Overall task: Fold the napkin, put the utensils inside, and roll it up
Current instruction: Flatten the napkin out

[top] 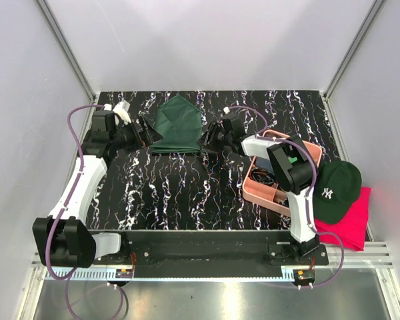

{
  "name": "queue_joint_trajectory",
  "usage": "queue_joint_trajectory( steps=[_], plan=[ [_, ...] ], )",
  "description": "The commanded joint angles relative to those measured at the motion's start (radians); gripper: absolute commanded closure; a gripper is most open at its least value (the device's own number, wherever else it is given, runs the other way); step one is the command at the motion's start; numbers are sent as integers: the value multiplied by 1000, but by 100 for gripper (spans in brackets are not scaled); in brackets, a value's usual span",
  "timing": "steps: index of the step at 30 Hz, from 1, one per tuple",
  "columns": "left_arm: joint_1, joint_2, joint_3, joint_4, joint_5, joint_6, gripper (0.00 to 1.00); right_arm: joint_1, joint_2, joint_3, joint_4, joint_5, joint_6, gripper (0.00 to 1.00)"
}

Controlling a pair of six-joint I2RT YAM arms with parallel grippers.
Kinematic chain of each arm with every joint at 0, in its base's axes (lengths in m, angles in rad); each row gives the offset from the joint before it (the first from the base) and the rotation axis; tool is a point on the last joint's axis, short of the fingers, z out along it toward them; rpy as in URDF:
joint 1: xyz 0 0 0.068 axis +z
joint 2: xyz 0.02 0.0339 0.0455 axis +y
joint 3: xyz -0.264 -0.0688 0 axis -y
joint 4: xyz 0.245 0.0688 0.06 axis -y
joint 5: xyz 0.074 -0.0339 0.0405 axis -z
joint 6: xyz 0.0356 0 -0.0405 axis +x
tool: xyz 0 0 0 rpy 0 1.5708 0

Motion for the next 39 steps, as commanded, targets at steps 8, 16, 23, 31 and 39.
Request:
queue_joint_trajectory(
  steps=[8,16,23,31,39],
  plan=[
    [21,-2,-7,61,44,-2,1,7,100,30,66,-97,95,52],
    [34,-2,-13,72,64,-14,1,7,120,23,66,-92,89,68],
    [35,1,-15,75,71,-17,1,6,140,29,68,-91,81,92],
    [37,-8,-48,101,58,-37,1,6,99,-5,68,-89,49,100],
    [34,-77,-186,185,-25,-137,1,6,-30,-187,86,-83,42,100]
  ],
)
